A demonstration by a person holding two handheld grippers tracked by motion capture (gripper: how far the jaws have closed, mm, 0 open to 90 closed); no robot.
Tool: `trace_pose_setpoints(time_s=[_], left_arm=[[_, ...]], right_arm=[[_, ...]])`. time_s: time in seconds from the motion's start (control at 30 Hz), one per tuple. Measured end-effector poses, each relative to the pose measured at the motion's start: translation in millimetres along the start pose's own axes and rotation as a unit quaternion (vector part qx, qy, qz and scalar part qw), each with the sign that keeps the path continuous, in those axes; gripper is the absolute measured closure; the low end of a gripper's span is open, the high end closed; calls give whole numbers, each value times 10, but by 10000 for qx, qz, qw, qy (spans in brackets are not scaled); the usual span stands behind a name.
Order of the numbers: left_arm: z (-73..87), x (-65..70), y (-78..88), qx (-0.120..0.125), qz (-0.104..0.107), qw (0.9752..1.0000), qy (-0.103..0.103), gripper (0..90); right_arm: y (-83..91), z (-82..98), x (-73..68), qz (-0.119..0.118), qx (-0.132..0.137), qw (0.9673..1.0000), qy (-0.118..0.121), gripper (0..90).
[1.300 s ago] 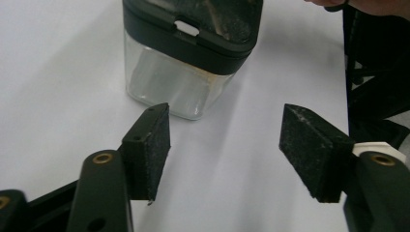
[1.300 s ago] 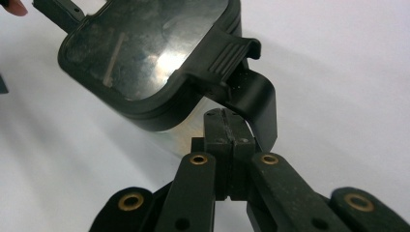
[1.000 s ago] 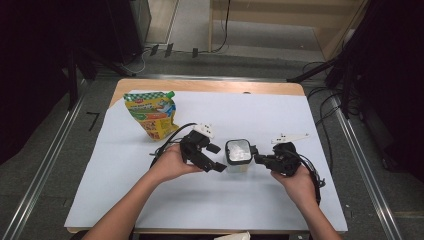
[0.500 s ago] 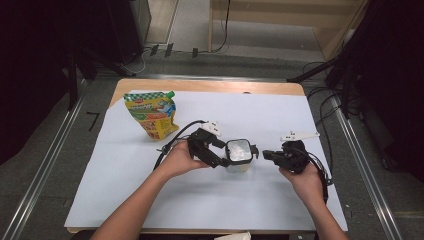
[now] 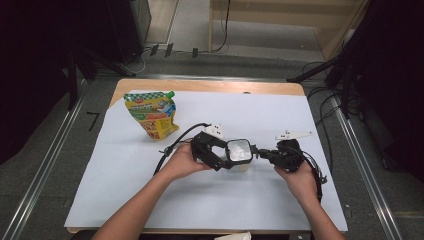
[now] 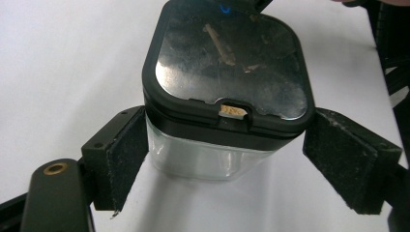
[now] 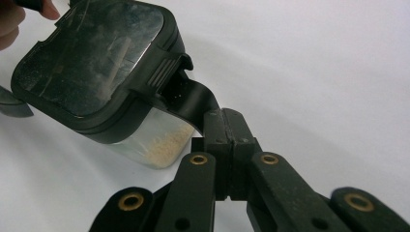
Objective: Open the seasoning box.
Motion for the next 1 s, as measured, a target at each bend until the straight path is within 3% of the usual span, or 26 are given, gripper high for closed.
trace_pose_setpoints(time_s=[0.23,0.43,0.93,1.0], left_arm=[[-3,6,-31,-17,-78,9999,71,159],[-16,20,-10,-88,-193,9998,-14,169],[-88,53,66,59,-225,9997,-21,178],[-111,73,72,-47,-282,9996,-27,178]], right_arm=[[-11,3,-1,69,-16,10000,9,900],[-7,5,-5,80,-32,10000,27,900],[-4,-1,-13,112,-8,9999,37,900],[0,-3,-16,114,-6,9999,21,900]])
Point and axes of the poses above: each handheld gripper's, and its own axes: y roughly backward along the jaws, z roughly out of its underside, x roughly to its right, the point moved 7 cm from there along -y, roughly forward along the jaws, and after that the axes turned 5 degrees about y, right-handed, at the moved point
